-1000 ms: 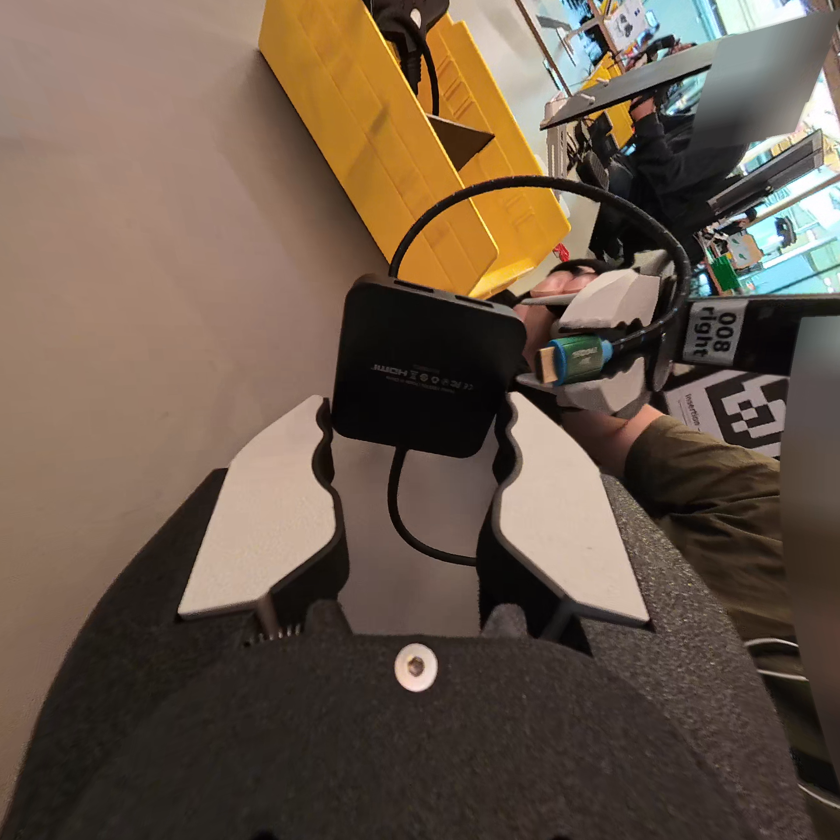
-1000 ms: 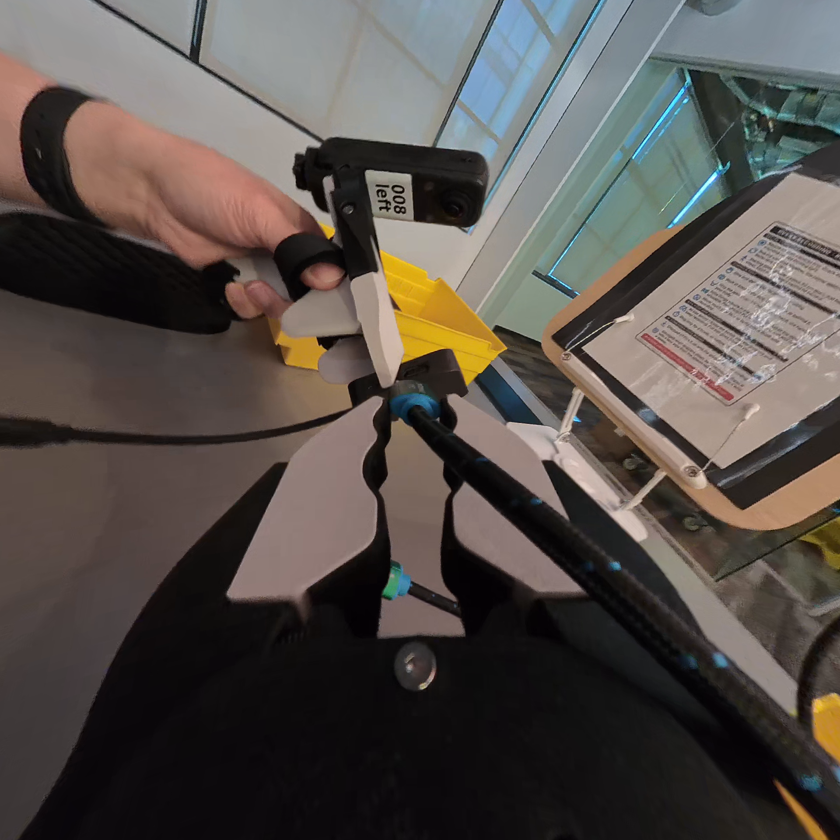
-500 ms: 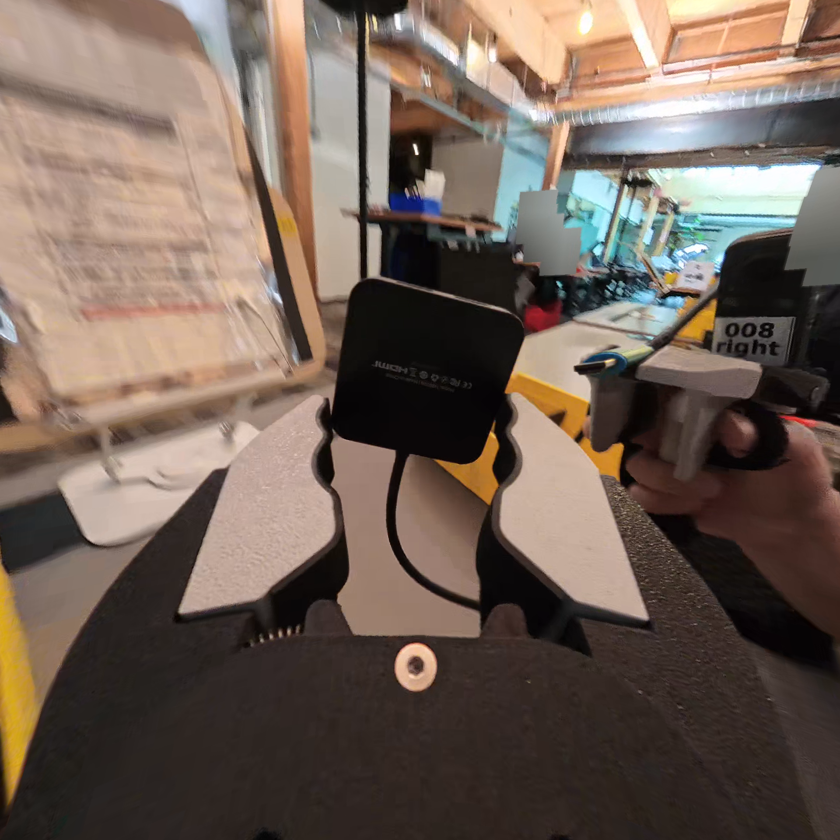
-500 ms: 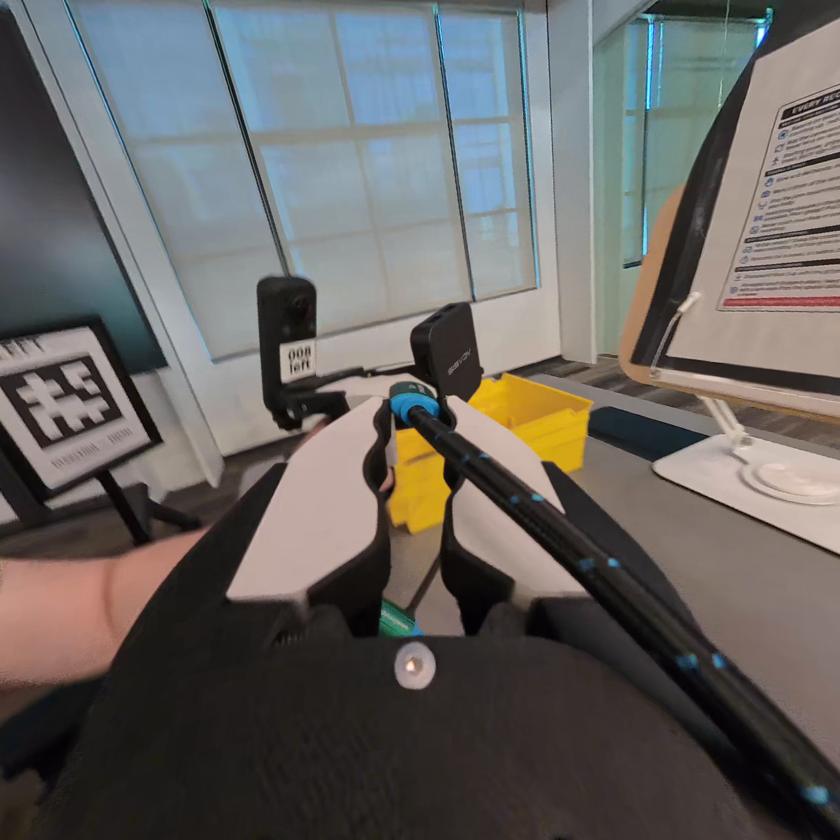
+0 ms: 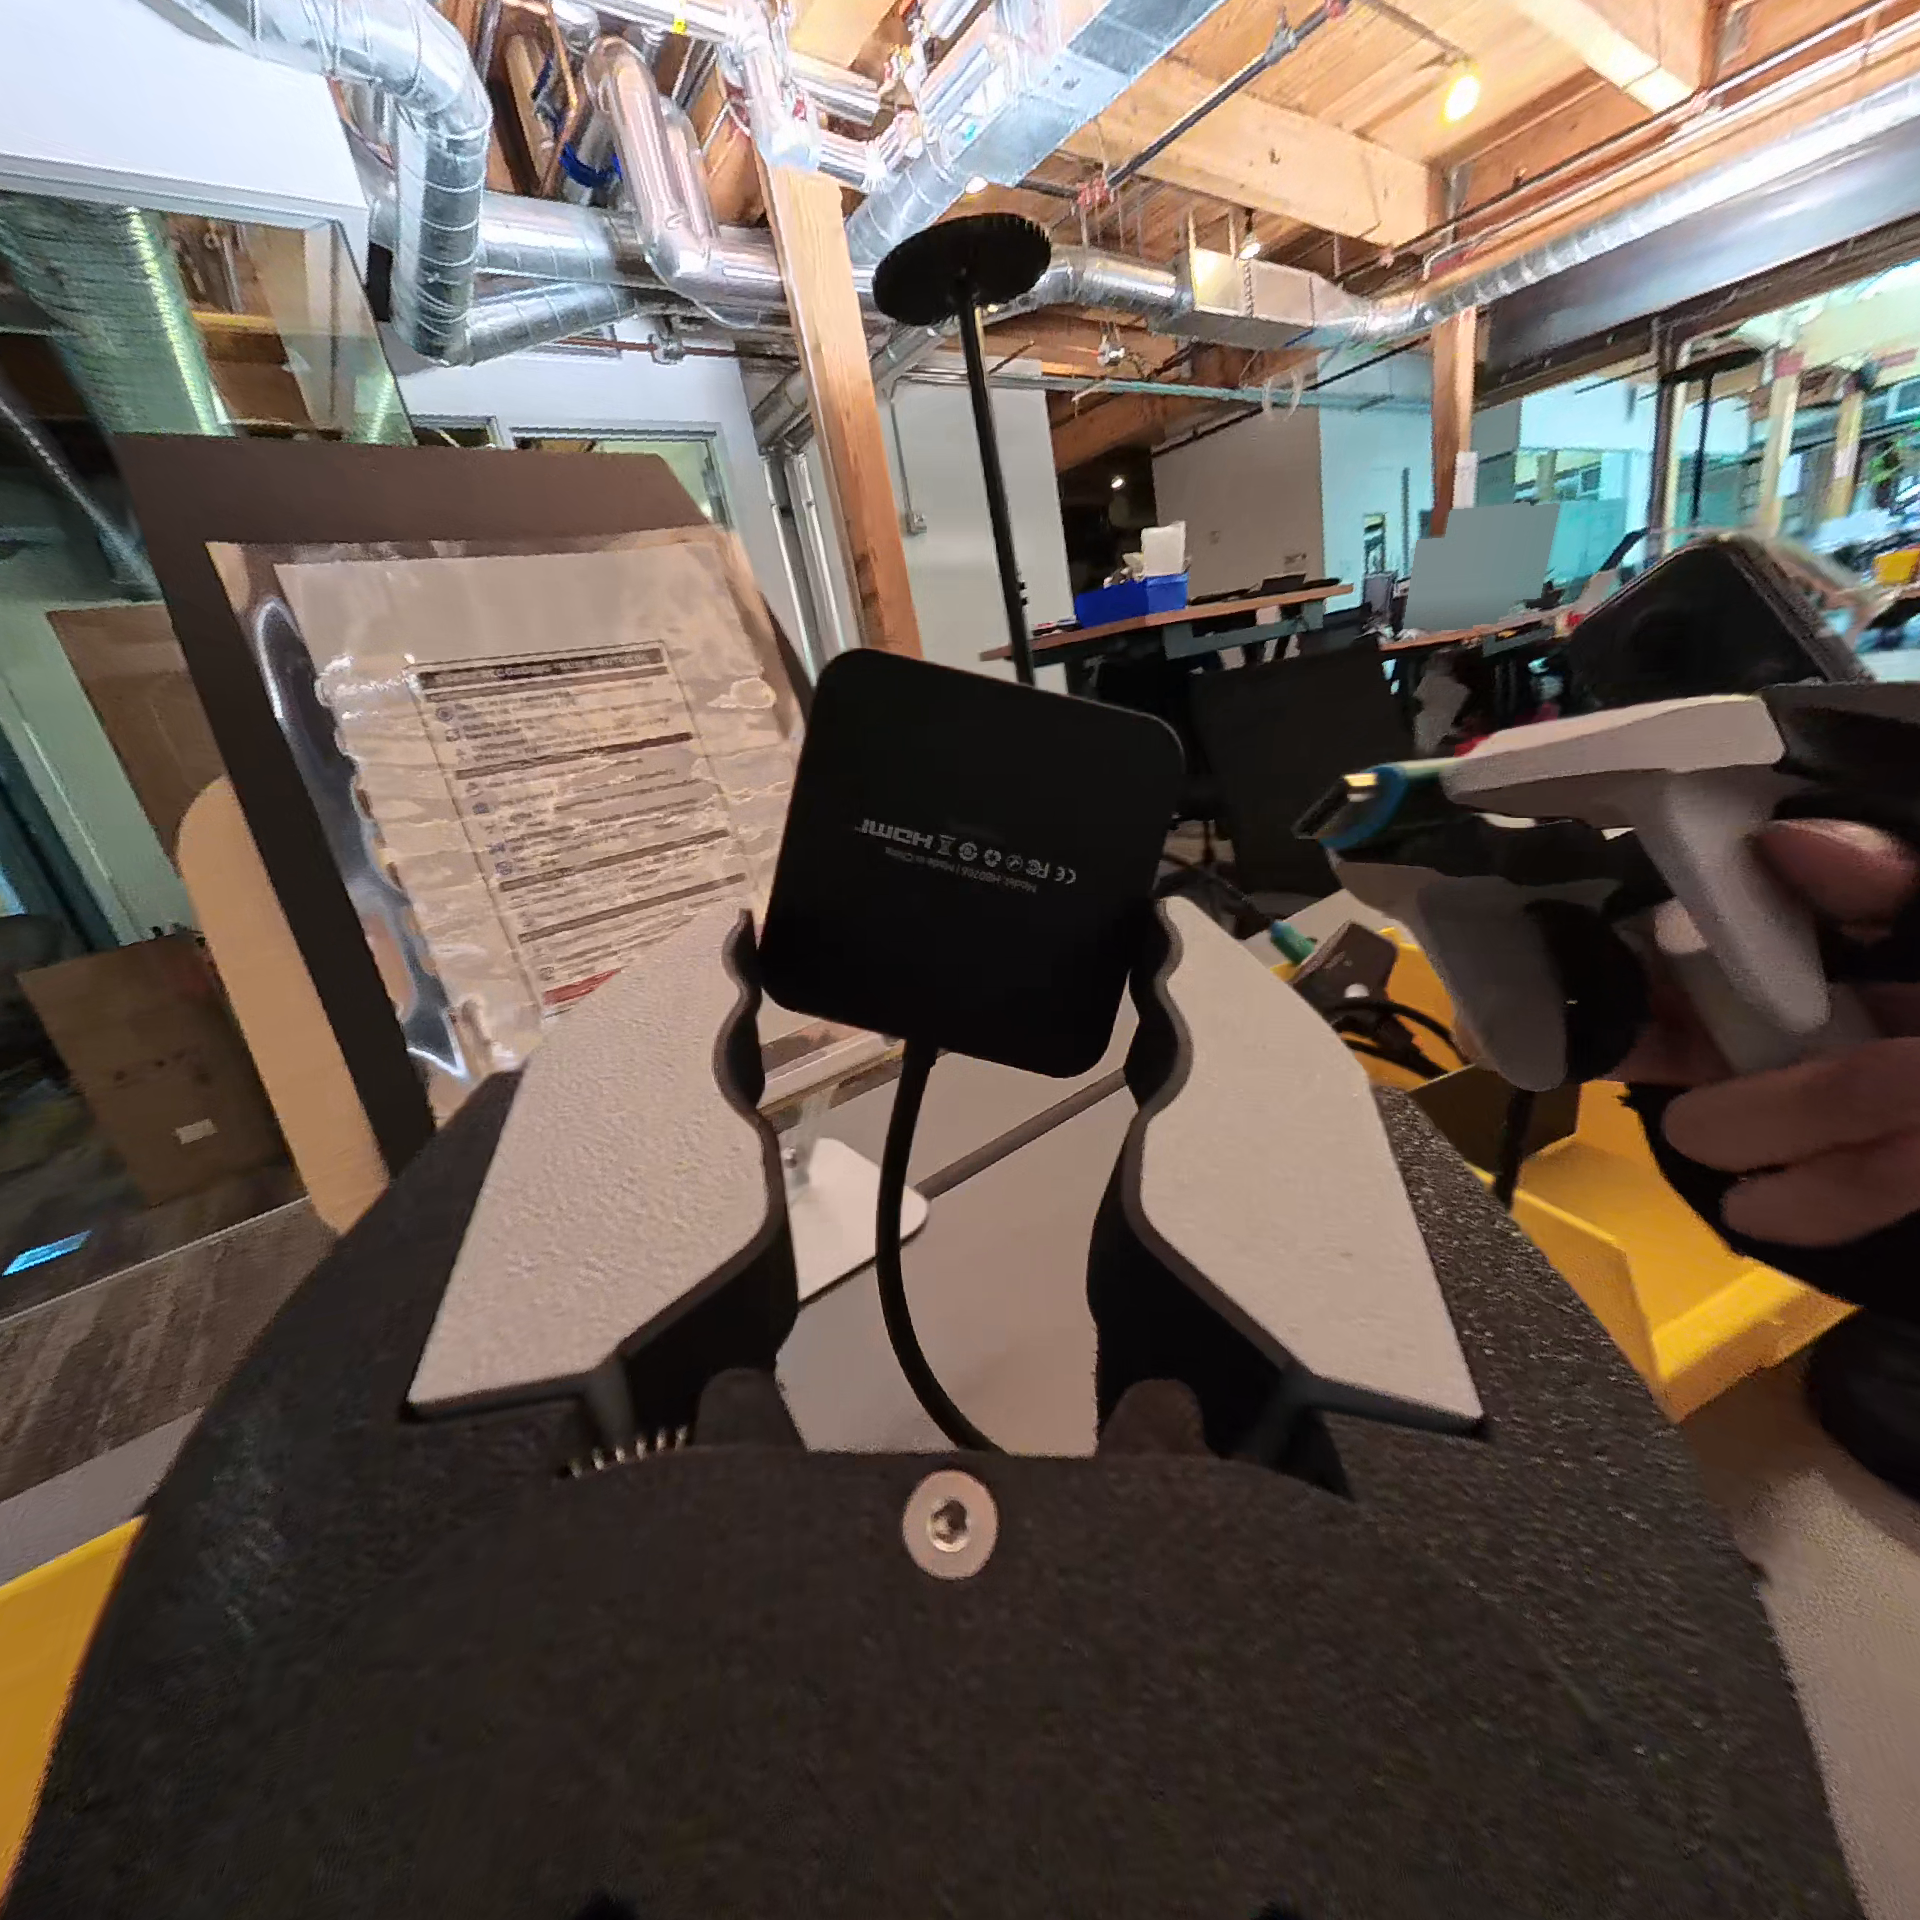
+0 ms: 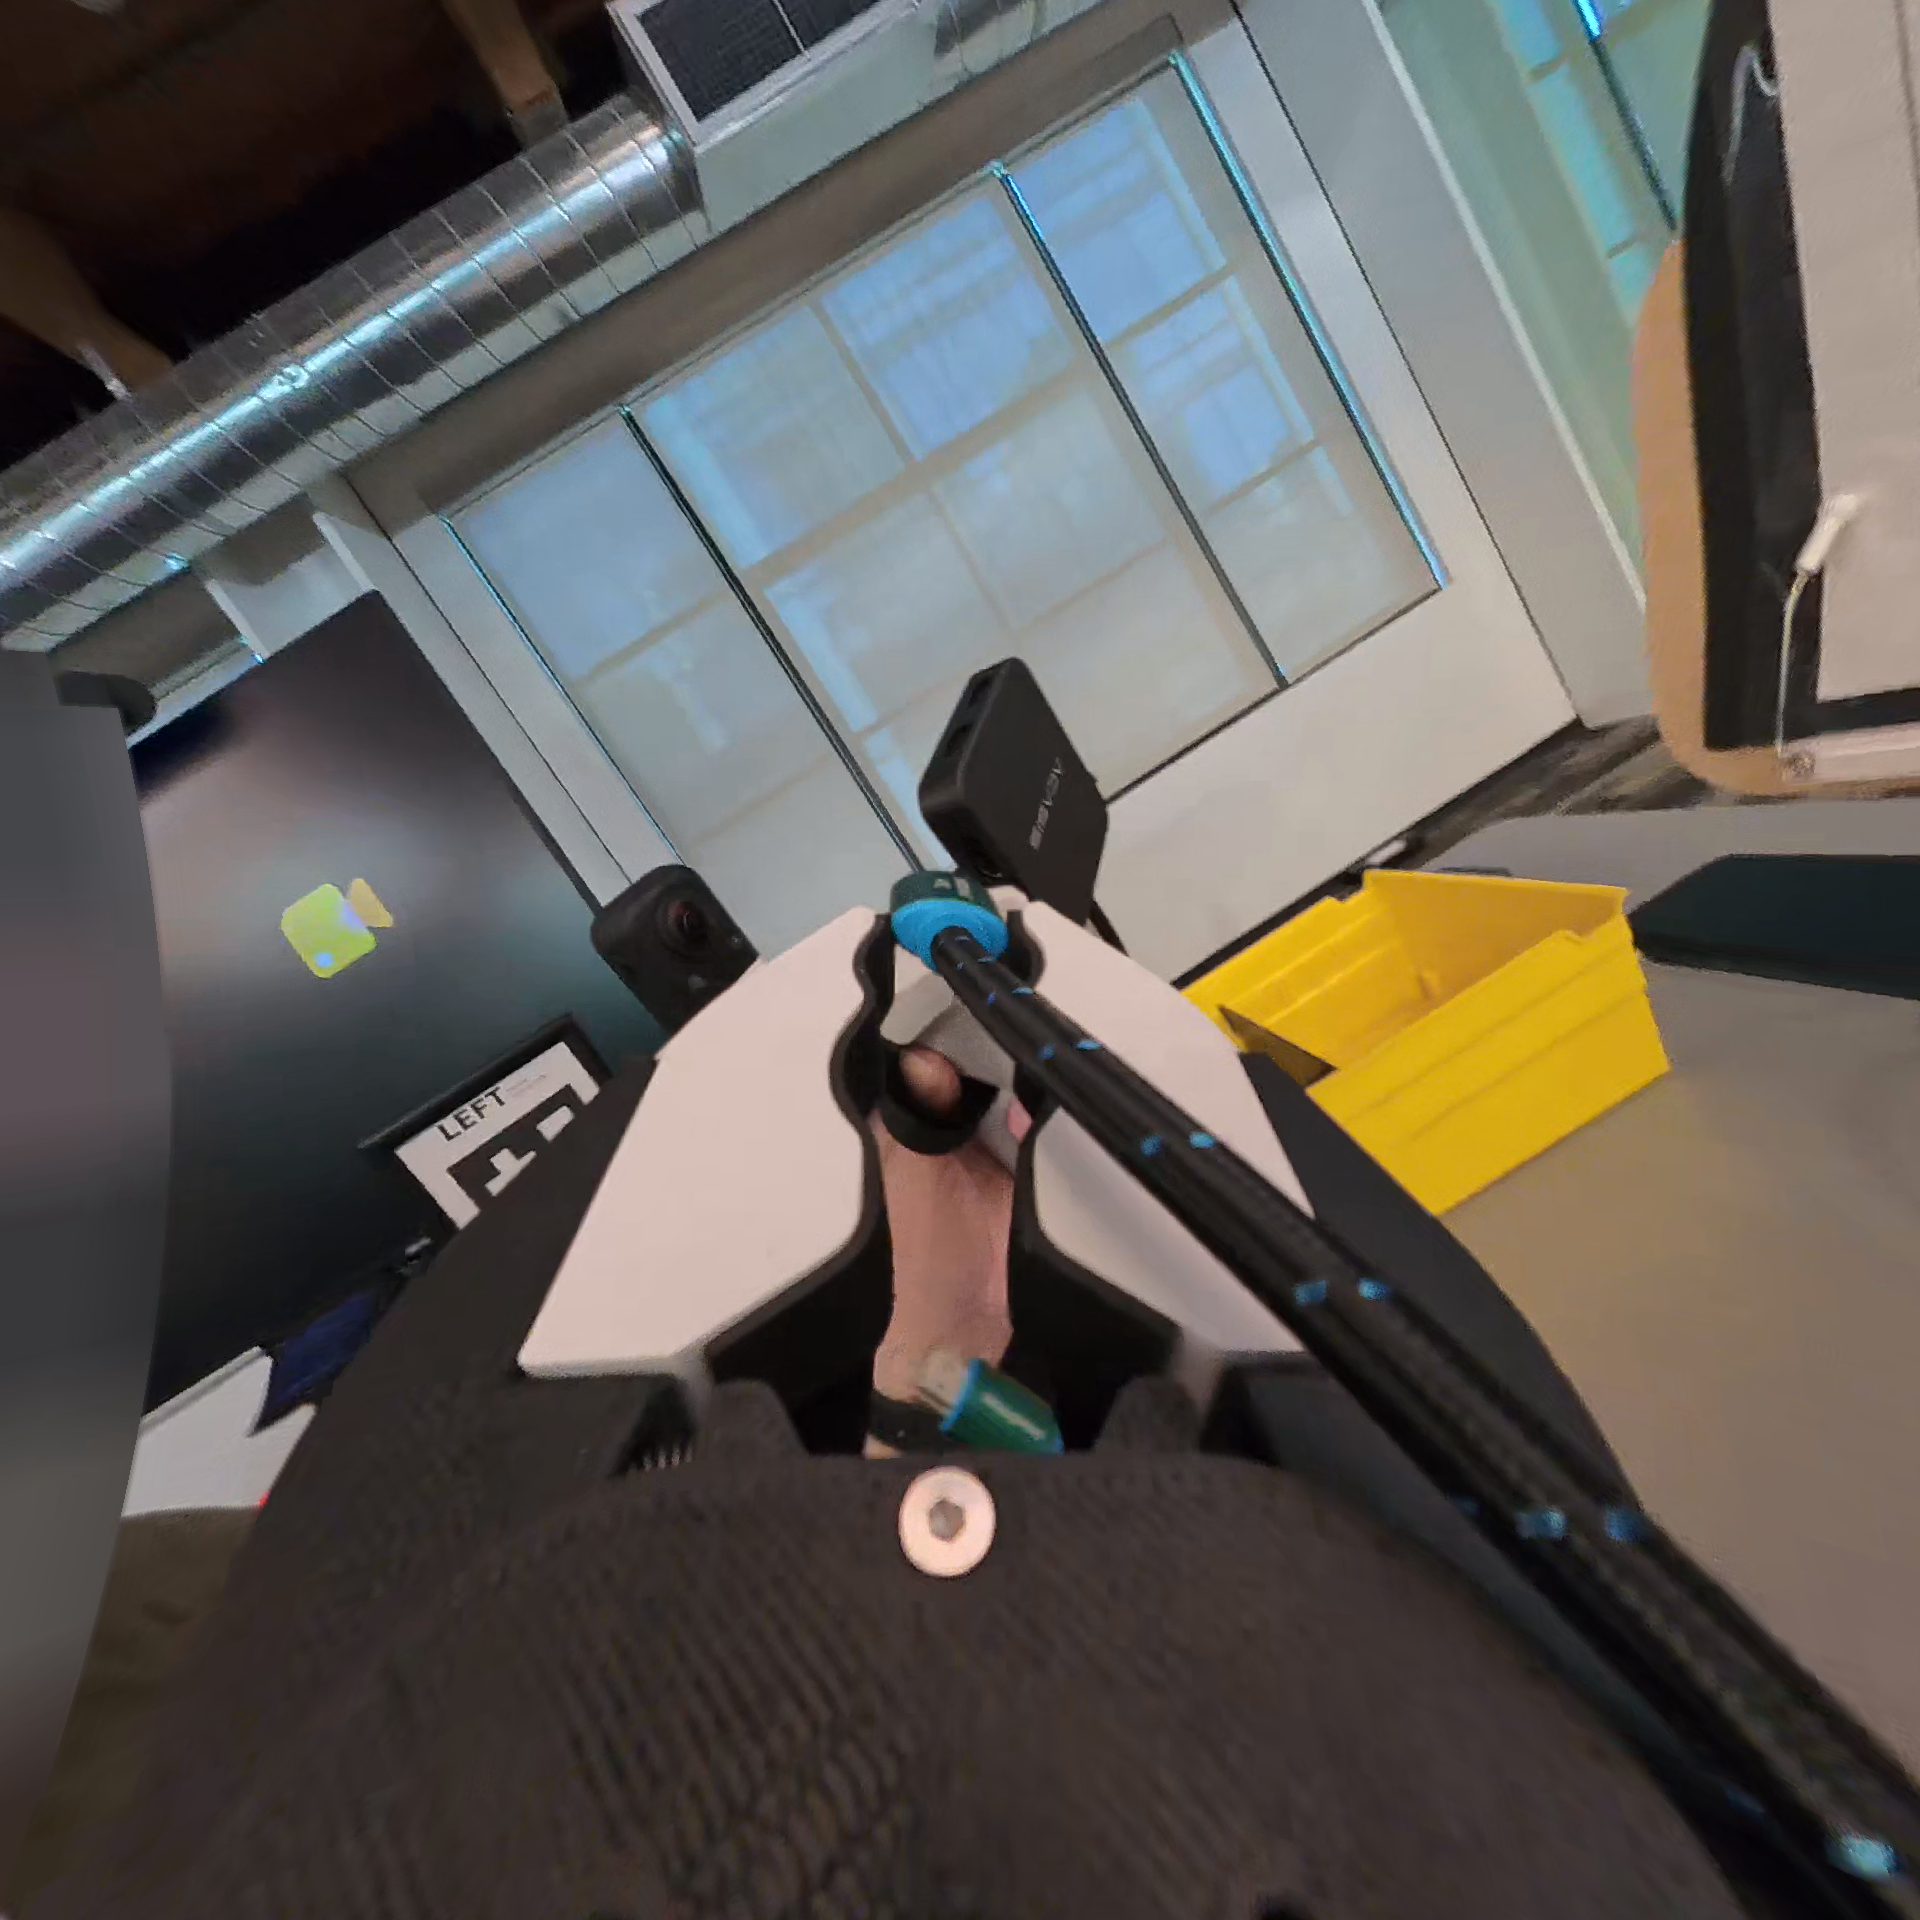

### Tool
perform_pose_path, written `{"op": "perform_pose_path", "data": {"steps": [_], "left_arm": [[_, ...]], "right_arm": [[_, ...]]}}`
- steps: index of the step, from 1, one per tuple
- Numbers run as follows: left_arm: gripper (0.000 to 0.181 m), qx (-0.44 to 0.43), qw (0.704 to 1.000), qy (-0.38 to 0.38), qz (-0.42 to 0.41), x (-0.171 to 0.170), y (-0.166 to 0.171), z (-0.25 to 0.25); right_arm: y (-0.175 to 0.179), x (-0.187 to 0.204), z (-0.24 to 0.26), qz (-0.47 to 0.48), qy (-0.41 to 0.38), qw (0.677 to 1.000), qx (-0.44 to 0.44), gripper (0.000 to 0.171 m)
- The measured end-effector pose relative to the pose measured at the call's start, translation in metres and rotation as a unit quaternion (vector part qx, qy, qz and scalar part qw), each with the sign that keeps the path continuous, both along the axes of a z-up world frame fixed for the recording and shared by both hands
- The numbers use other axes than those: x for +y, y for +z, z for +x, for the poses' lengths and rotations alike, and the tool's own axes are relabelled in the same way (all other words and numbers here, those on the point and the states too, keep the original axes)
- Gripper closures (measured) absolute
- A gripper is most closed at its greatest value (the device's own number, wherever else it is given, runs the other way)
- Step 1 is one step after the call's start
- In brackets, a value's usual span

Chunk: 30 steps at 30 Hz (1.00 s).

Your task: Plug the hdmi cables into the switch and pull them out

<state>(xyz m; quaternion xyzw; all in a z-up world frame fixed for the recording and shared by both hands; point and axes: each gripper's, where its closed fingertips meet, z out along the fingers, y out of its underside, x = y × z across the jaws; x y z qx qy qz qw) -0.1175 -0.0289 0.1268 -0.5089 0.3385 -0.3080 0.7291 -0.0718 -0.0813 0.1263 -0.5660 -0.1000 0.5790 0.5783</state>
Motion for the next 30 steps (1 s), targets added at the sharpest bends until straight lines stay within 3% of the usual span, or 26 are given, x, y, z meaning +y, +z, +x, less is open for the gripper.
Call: {"op": "perform_pose_path", "data": {"steps": [8,12,18,23,30], "left_arm": [[0.113,0.037,0.996,0.043,0.074,0.013,0.014,-0.003],[0.113,0.034,0.991,0.041,0.122,0.003,0.028,0.001],[0.113,0.035,0.979,0.052,0.194,-0.016,0.03,0.016],[0.113,0.028,0.976,0.051,0.21,-0.028,0.032,0.024],[0.113,0.019,0.967,0.061,0.245,-0.04,0.035,0.028]], "right_arm": [[0.005,-0.017,0.0,-0.102,0.121,0.978,0.136,0.15],[0.005,-0.015,0.003,-0.096,0.087,0.978,0.165,0.15],[-0.003,-0.009,-0.005,-0.119,0.096,0.963,0.224,0.15],[0.003,-0.009,0.008,-0.106,0.085,0.942,0.306,0.15],[0.009,-0.016,0.006,-0.115,0.114,0.928,0.337,0.15]]}}
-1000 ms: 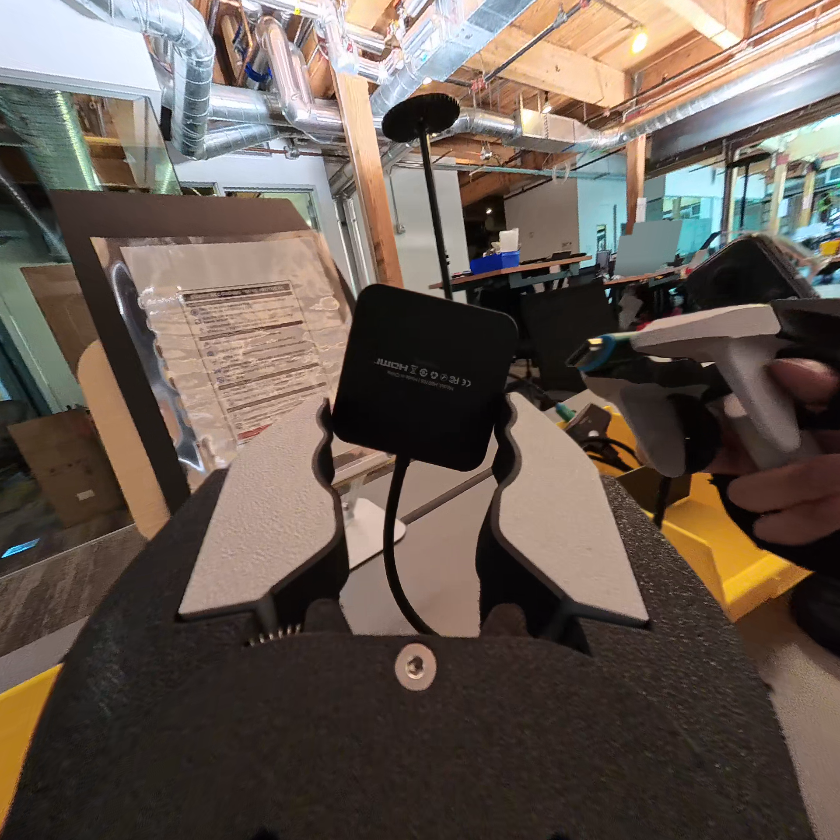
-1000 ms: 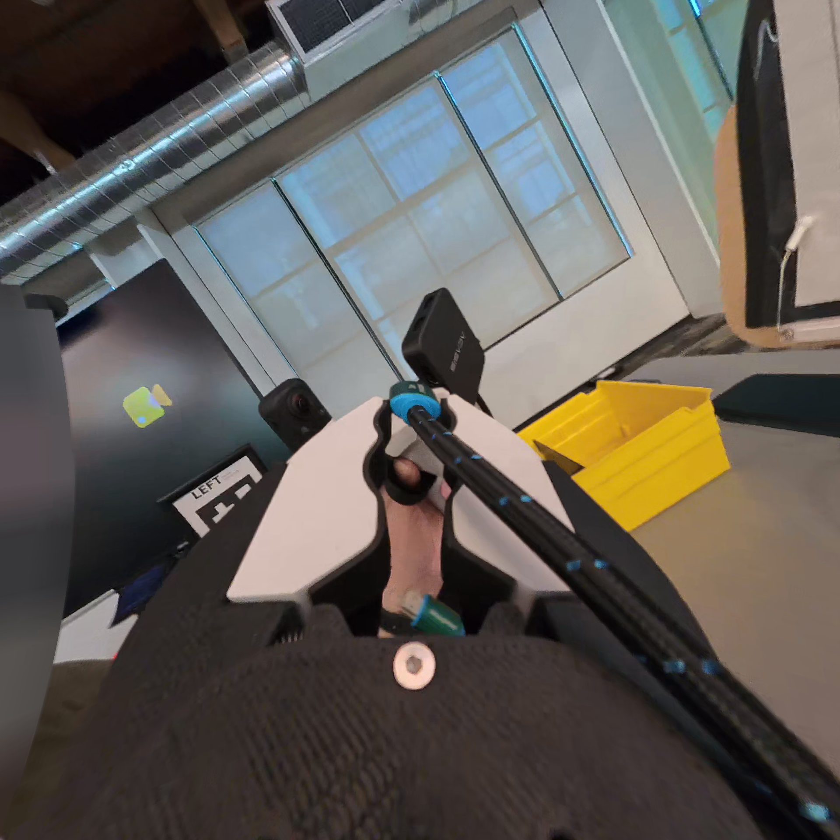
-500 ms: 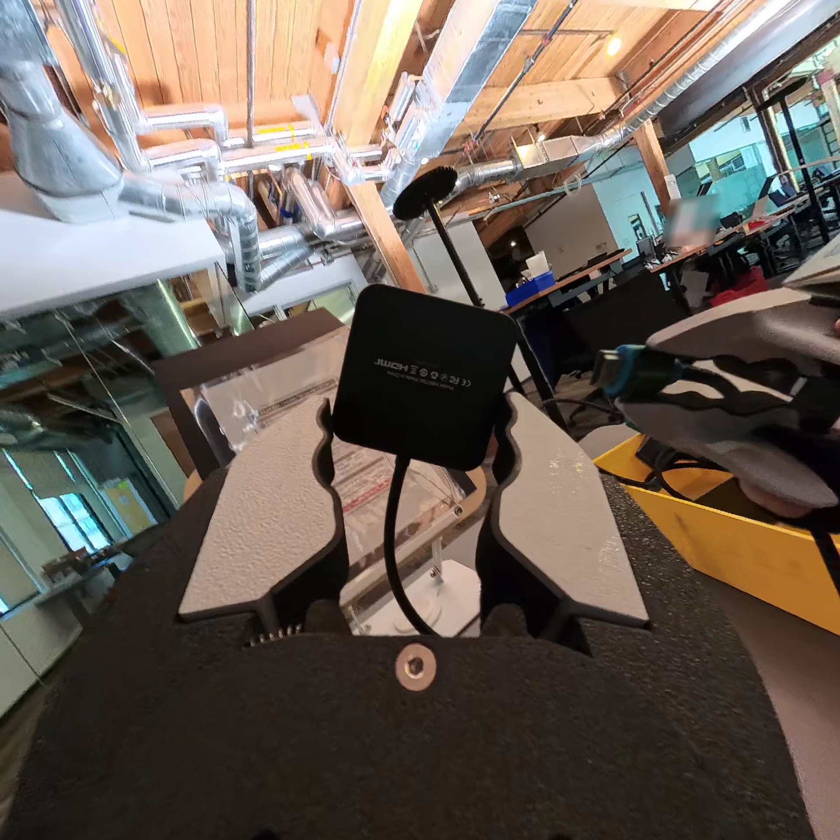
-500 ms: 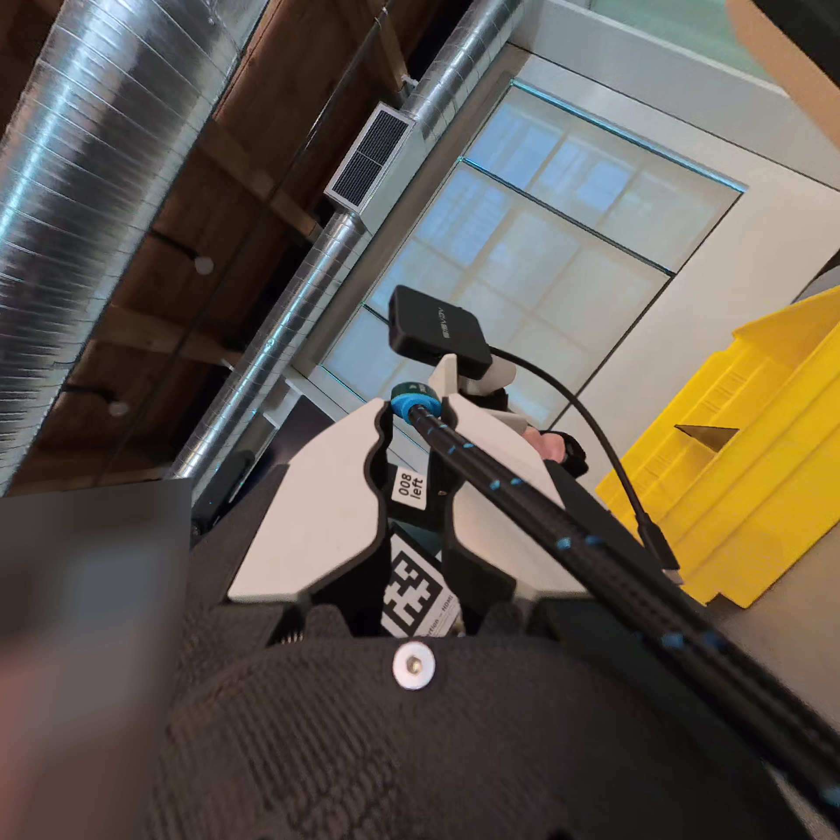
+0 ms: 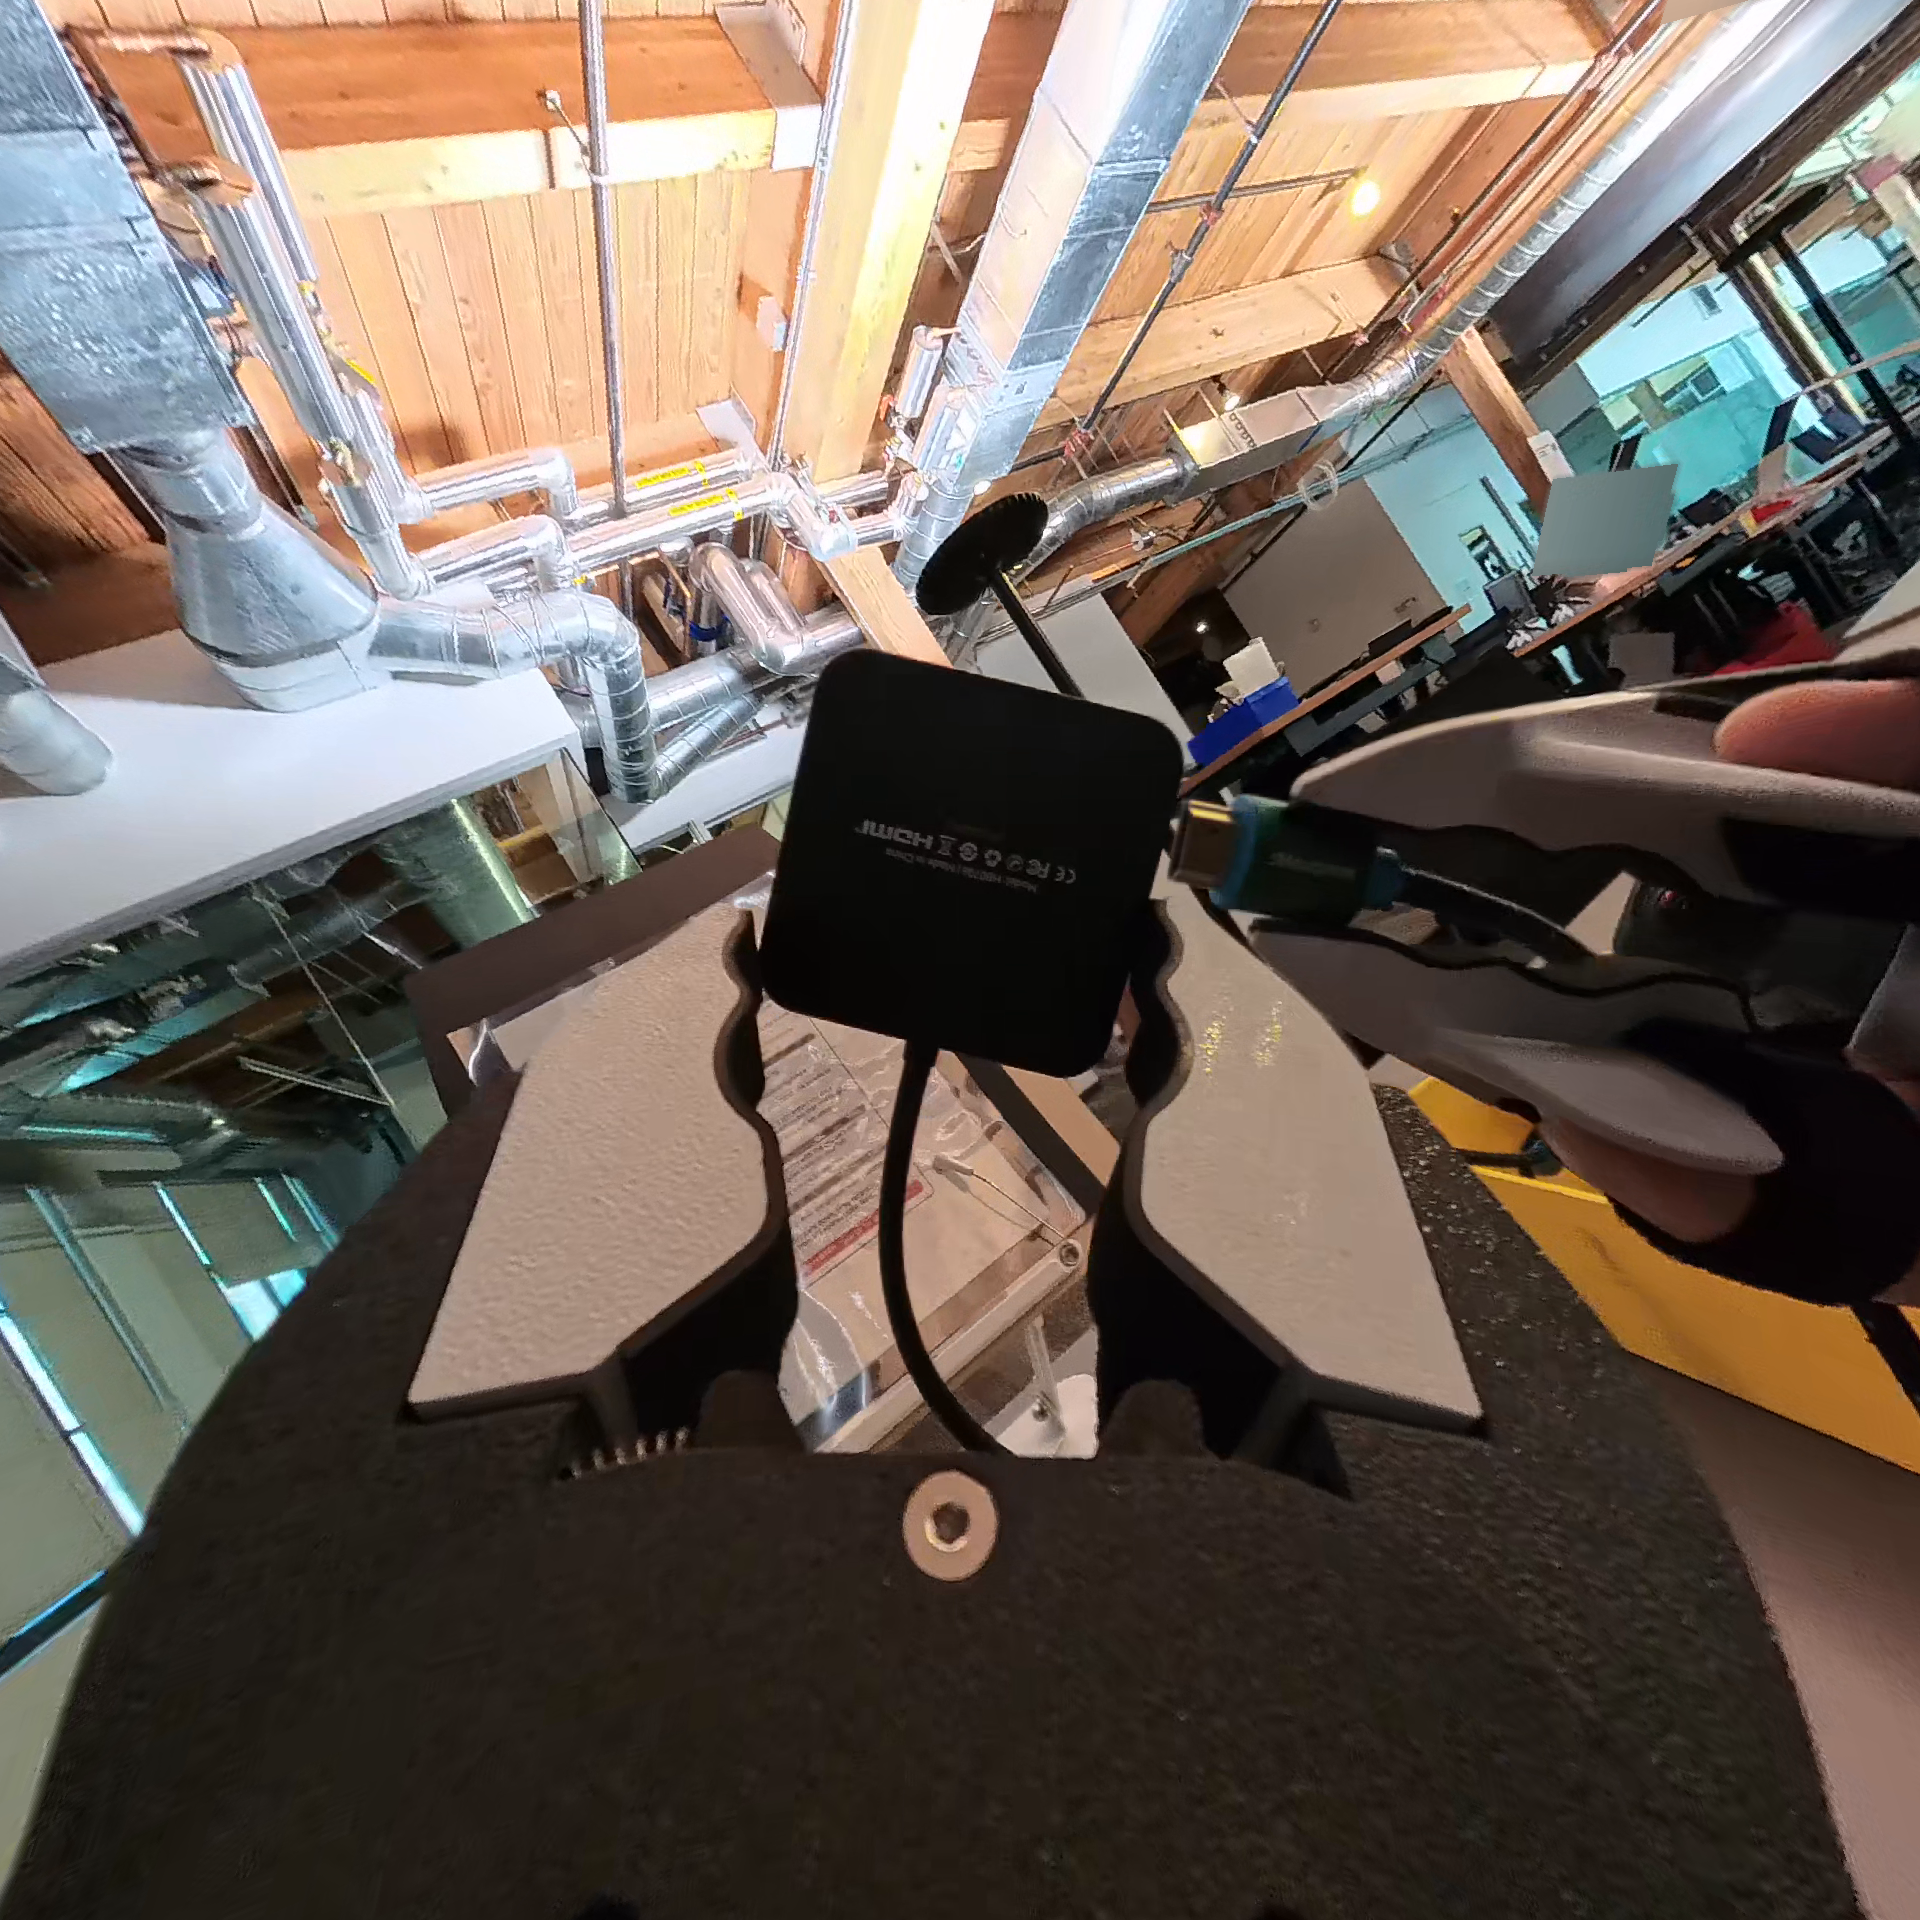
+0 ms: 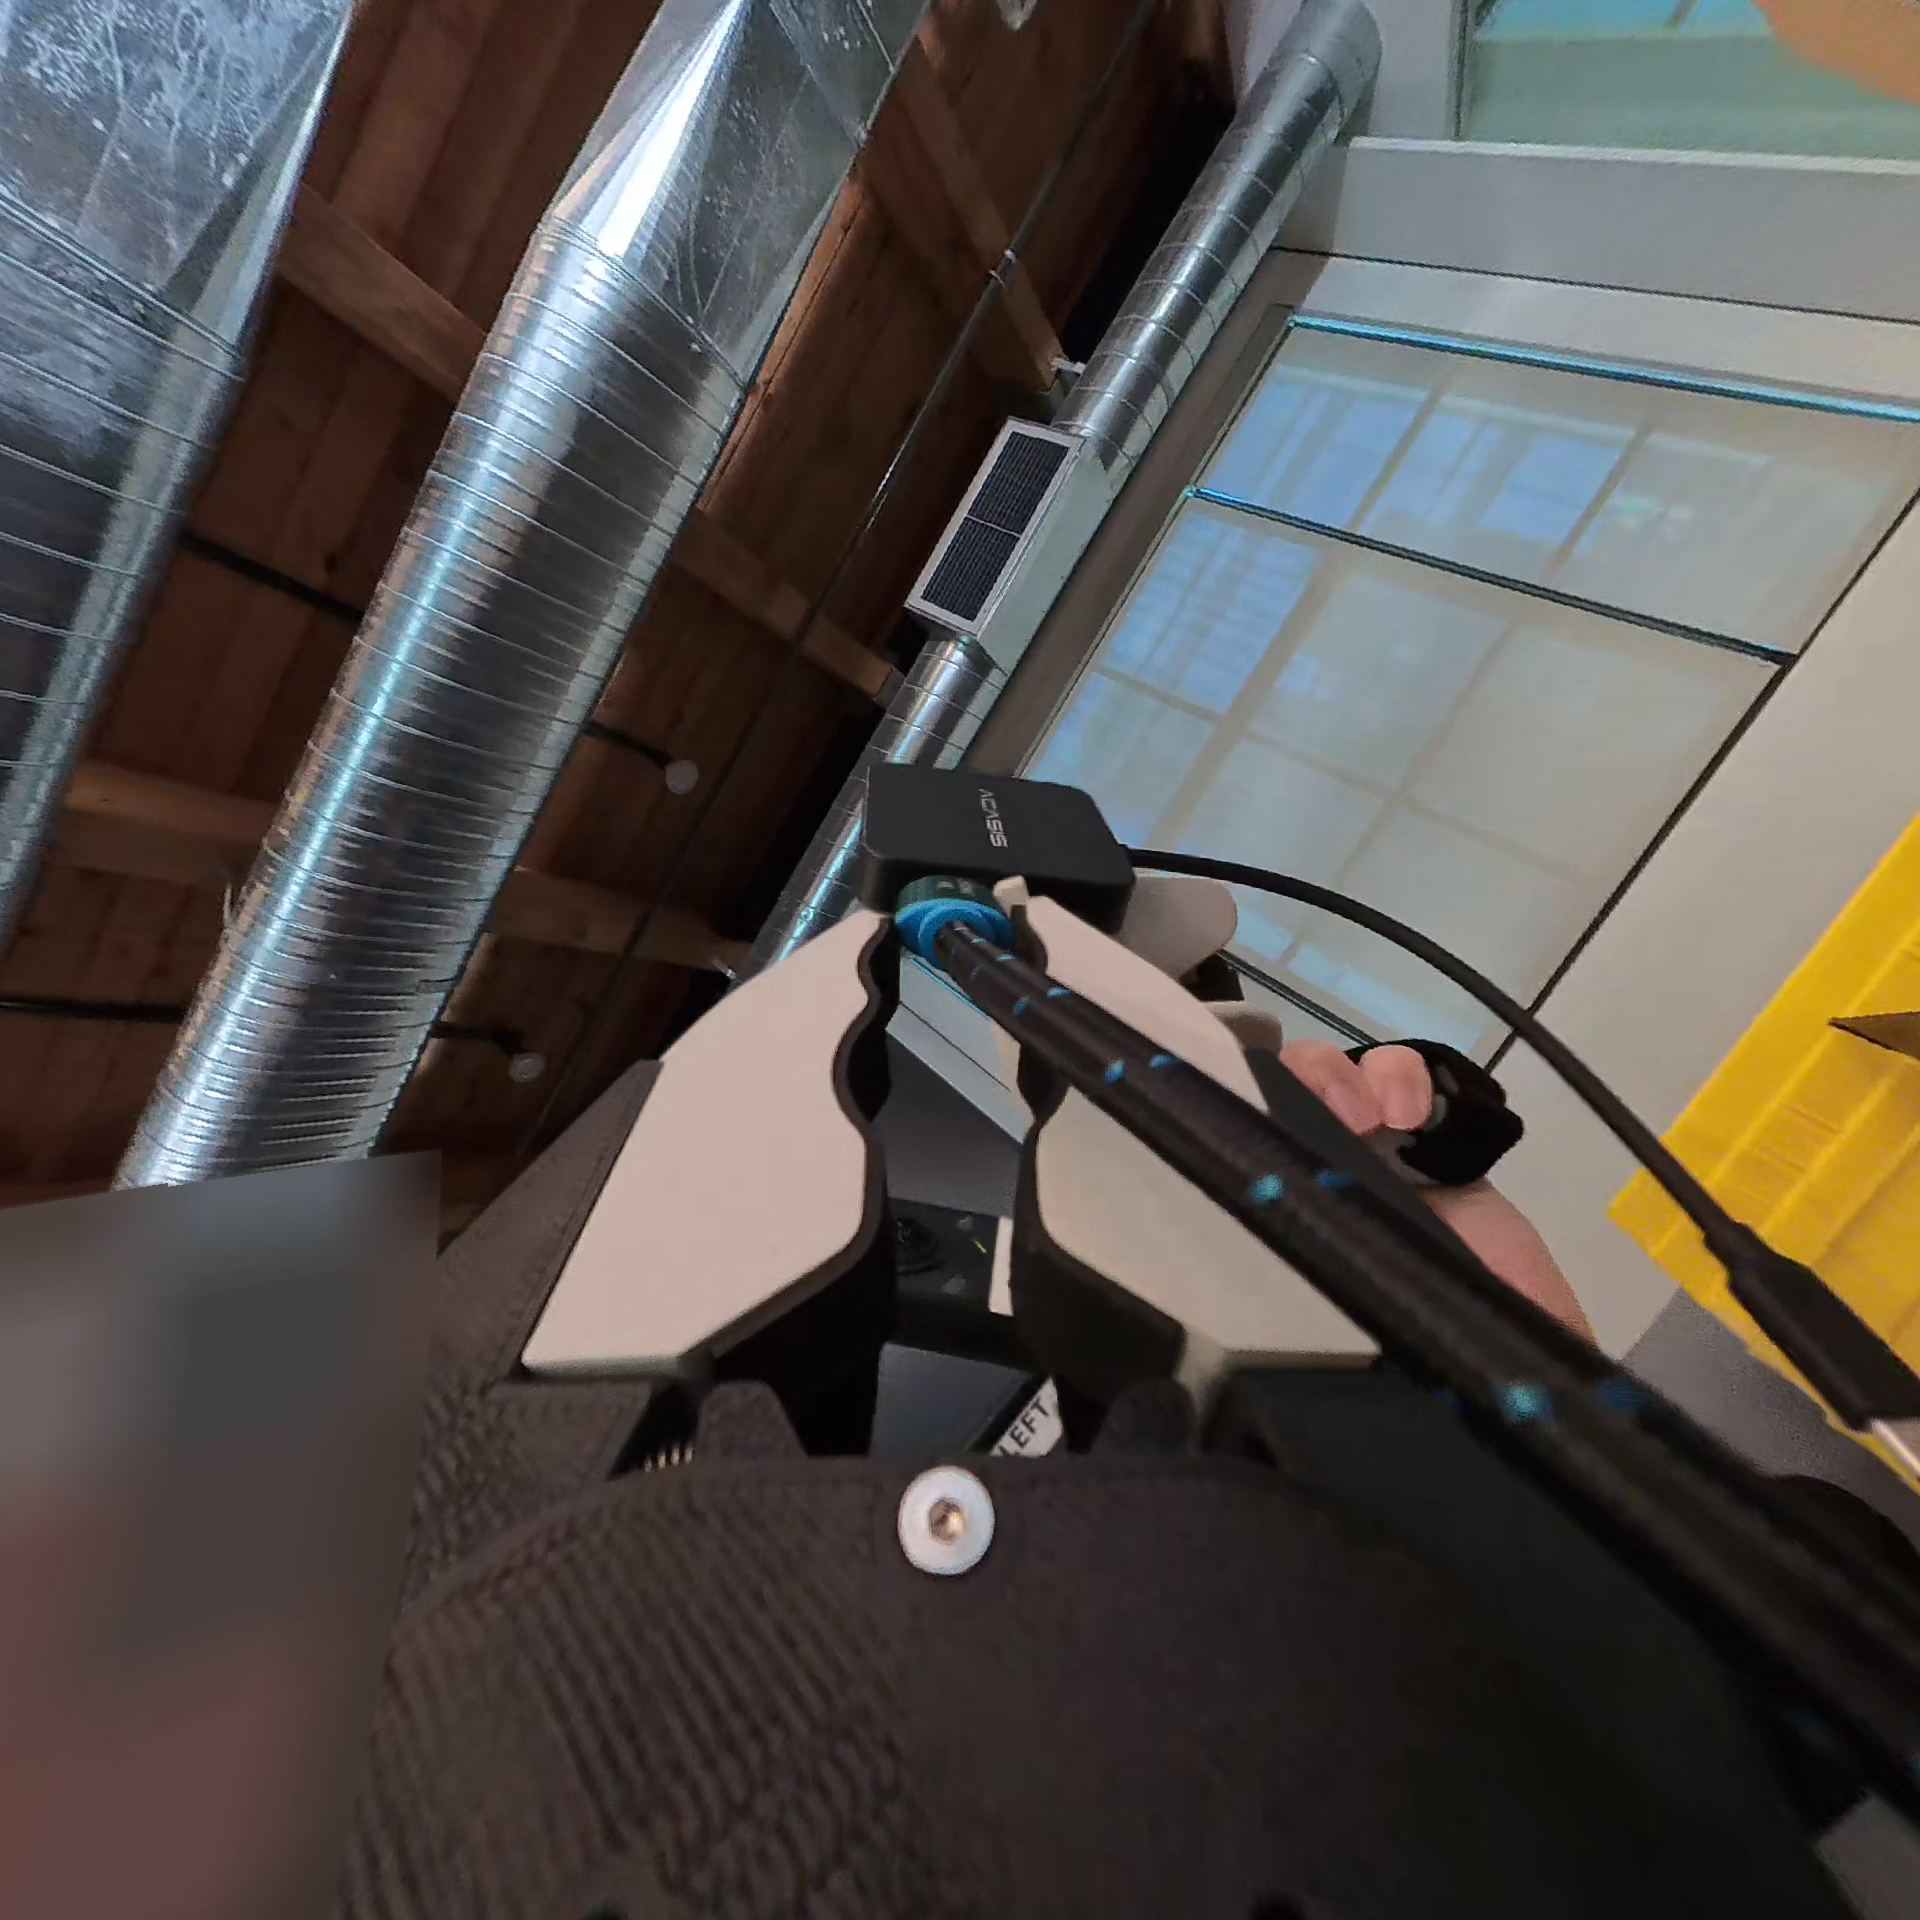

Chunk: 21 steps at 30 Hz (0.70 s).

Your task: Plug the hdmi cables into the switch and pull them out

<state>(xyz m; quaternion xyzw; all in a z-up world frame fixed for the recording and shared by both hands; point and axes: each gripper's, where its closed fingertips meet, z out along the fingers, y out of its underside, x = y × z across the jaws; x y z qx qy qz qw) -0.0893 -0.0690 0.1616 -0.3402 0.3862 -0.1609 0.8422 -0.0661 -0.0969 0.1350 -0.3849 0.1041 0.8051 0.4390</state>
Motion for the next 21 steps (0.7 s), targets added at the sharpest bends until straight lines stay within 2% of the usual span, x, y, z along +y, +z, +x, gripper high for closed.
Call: {"op": "perform_pose_path", "data": {"steps": [16,21], "left_arm": [[0.113,-0.017,0.997,0.029,0.069,-0.013,0.004,-0.003],[0.113,-0.021,0.997,0.018,0.068,-0.013,0.003,-0.002]], "right_arm": [[0.001,-0.008,-0.008,-0.023,0.049,0.998,0.044,0.15],[0.0,-0.009,-0.008,-0.032,0.06,0.995,0.066,0.151]]}}
